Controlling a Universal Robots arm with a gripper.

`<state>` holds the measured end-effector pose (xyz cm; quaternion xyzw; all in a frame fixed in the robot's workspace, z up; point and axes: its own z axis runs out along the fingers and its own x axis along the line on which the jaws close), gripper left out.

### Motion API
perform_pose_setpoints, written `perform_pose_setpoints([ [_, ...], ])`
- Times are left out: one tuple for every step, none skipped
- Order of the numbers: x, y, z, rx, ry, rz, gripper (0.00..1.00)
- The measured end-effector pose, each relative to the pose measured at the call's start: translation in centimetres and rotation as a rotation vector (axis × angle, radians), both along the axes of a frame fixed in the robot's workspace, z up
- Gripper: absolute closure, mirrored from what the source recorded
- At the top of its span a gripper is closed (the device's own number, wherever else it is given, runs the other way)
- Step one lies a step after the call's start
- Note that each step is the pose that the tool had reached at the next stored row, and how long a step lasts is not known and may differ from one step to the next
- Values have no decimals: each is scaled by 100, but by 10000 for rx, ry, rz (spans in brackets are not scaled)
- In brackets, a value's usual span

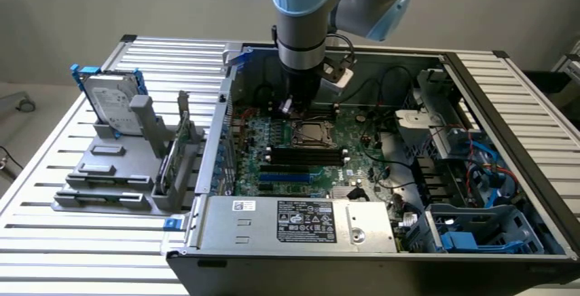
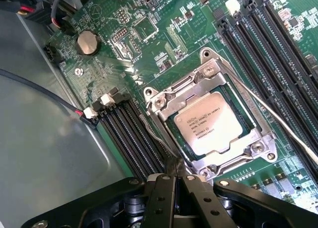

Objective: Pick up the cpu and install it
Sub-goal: 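Install the first cpu locking lever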

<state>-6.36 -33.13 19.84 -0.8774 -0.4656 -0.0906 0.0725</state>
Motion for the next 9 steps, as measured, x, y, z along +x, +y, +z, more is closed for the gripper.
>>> perform_pose_setpoints([
  [0,3,0,1,34,-1,89],
  [0,6,0,1,69,-1,89],
  [1,10,0,3,102,-2,89],
  [1,13,-1,4,130,-4,89],
  [2,15,-1,5,149,-4,89],
  [3,17,-2,6,160,-4,89],
  [5,16,-1,5,165,-3,89],
  [8,16,-1,3,171,-3,89],
  [10,16,0,2,174,-4,89],
])
